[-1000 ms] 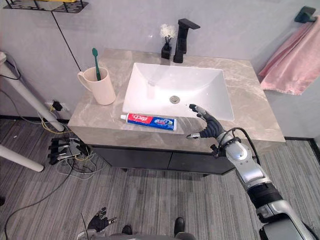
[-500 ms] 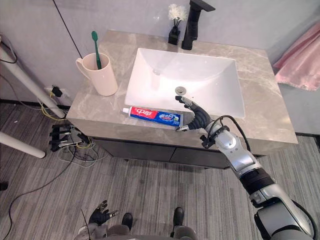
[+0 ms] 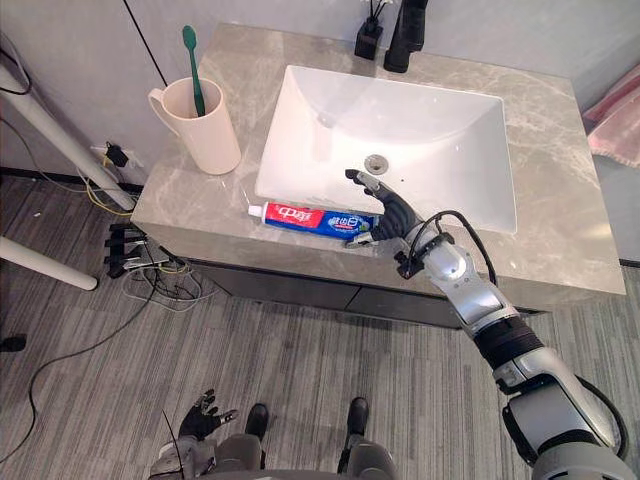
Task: Organize washtable
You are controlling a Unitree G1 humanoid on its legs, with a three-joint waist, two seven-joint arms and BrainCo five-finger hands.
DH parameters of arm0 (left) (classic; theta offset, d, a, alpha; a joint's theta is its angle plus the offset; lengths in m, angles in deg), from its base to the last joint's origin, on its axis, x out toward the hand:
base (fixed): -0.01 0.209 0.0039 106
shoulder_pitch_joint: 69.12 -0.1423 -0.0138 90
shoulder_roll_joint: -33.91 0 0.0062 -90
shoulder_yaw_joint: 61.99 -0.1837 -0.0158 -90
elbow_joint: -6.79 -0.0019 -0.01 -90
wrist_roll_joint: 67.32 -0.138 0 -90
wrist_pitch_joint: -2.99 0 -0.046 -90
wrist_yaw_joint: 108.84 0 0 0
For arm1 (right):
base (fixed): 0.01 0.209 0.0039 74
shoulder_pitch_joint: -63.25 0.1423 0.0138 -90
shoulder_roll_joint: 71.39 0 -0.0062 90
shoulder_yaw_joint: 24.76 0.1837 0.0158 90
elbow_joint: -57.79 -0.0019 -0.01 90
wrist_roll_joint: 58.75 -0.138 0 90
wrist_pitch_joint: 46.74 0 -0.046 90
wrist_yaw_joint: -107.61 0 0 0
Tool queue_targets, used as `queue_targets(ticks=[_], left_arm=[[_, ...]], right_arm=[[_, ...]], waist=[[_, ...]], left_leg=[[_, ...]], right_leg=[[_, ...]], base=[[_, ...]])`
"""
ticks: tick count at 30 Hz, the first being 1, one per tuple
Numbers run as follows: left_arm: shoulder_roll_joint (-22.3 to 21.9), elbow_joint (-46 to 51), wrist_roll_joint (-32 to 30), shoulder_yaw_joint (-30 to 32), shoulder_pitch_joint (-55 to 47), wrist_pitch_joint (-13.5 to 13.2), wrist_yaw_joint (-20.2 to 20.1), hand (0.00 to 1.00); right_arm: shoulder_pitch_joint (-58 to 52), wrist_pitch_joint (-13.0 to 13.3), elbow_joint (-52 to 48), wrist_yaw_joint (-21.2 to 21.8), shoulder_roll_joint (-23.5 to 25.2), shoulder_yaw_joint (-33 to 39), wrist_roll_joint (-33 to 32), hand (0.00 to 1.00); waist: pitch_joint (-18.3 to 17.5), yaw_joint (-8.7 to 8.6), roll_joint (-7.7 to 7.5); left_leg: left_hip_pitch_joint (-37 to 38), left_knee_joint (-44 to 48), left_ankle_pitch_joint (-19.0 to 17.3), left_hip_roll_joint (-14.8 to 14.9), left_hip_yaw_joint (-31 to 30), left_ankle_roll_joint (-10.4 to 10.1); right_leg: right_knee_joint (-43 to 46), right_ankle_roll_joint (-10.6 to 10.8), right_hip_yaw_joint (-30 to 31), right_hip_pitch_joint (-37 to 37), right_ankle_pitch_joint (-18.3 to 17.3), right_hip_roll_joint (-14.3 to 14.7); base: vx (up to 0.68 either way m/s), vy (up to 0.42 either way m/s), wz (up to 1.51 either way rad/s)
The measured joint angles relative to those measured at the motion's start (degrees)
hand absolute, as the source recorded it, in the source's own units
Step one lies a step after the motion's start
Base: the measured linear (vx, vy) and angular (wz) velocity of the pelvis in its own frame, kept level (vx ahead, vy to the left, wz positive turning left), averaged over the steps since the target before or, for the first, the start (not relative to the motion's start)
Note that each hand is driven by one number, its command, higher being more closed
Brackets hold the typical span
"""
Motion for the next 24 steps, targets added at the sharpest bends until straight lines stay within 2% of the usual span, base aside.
queue_targets(ticks=[11,12,20,24], left_arm=[[-0.1,0.2,1.0,0.0,0.1,0.0,1.0,0.00],[-0.1,0.2,1.0,0.0,0.1,0.0,1.0,0.00],[-0.3,0.2,1.1,0.0,0.5,0.0,1.1,0.00],[-0.4,0.3,1.1,0.0,0.6,0.0,1.1,0.00]], right_arm=[[5.5,-0.2,0.0,-0.1,0.6,-2.8,0.0,0.00],[5.7,-0.2,0.0,-0.1,1.3,-2.8,0.0,1.00],[7.3,-0.3,0.0,0.6,2.1,-5.0,0.0,1.00],[8.1,-1.6,0.5,0.5,1.9,-5.0,-0.1,1.00]], waist=[[0.5,0.22,0.21],[0.5,0.31,0.21],[0.7,1.10,0.44],[0.7,1.55,0.51]], left_leg=[[-0.7,0.1,0.1,0.0,-0.2,0.1],[-0.8,0.1,0.1,0.0,-0.2,0.1],[-1.0,0.4,0.1,0.0,-0.3,0.1],[-1.6,1.0,0.1,0.0,-1.1,0.1]], right_leg=[[-0.4,0.0,0.3,-0.2,0.2,0.0],[-0.4,0.0,0.4,-0.2,0.2,0.0],[-0.4,0.0,0.9,-0.2,0.2,0.0],[-0.4,0.0,1.0,-0.2,0.2,0.1]], base=[[-0.01,-0.002,0.01],[0.00,0.000,0.00],[0.00,0.000,0.00],[-0.02,-0.010,0.09]])
